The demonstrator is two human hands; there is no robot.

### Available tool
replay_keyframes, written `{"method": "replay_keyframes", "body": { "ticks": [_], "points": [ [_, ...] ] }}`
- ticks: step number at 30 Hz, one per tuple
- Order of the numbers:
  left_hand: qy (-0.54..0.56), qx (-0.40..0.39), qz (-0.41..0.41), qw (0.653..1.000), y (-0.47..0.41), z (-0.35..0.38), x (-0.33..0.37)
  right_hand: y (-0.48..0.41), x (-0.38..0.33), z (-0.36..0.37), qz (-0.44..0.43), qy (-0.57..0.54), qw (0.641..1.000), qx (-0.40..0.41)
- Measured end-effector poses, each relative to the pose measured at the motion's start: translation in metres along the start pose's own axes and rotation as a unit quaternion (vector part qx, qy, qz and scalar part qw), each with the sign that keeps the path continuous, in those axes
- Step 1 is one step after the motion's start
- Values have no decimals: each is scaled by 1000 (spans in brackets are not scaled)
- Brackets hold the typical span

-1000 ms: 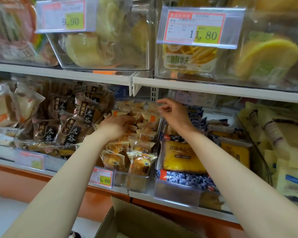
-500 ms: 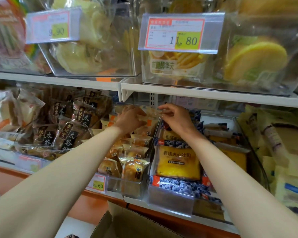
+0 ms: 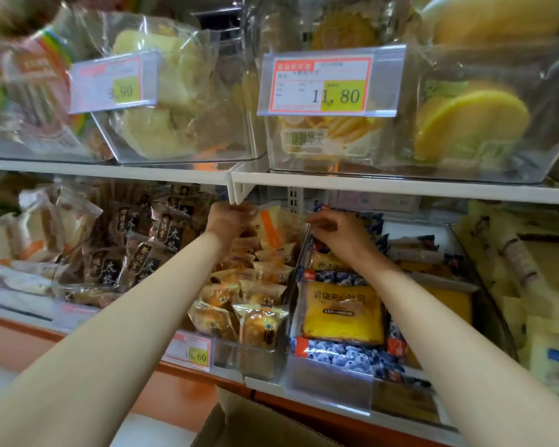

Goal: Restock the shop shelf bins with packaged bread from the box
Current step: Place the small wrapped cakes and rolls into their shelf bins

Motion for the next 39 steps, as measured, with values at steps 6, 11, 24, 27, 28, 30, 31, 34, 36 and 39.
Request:
{"method": "replay_keyframes", "body": {
  "ticks": [6, 11, 24, 27, 28, 30, 31, 34, 36, 39],
  "points": [
    [217, -8, -82, 973, 21, -37, -2, 7, -11, 2, 1, -21, 1000, -4],
    [341, 16, -121, 932, 46, -67, -21, 15, -27, 13, -5, -36, 999, -39],
    [422, 27, -145, 894, 64, -75, -38, 23, -51, 32, -40, -113, 989, -83],
    [325, 73, -102, 937, 63, -86, -33, 22, -51, 34, -40, -143, 986, -80],
    [285, 88, -85, 951, 63, -90, -32, 22, -51, 34, -36, -160, 983, -80],
    [226, 112, -49, 966, 64, -97, -30, 22, -51, 35, -25, -189, 978, -83],
    [204, 121, -26, 971, 64, -99, -28, 22, -51, 36, -19, -201, 976, -82],
    [128, 130, 33, 983, 66, -100, -22, 21, -49, 34, -10, -215, 974, -71],
    [69, 112, 51, 990, 65, -95, -21, 20, -46, 32, -7, -209, 976, -58],
    [-9, 45, 65, 997, 62, -81, -19, 22, -44, 26, 5, -188, 982, -36]
  ]
}}
Point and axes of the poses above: each hand's wrist, its own y-axis away from the middle knuckle, its own z-axis out of the palm, x = y × z, the point moved 9 cm from there along -y, towards the middle knuckle, and after that the axes turned 4 degrees about -z, right-handed, at the moved point
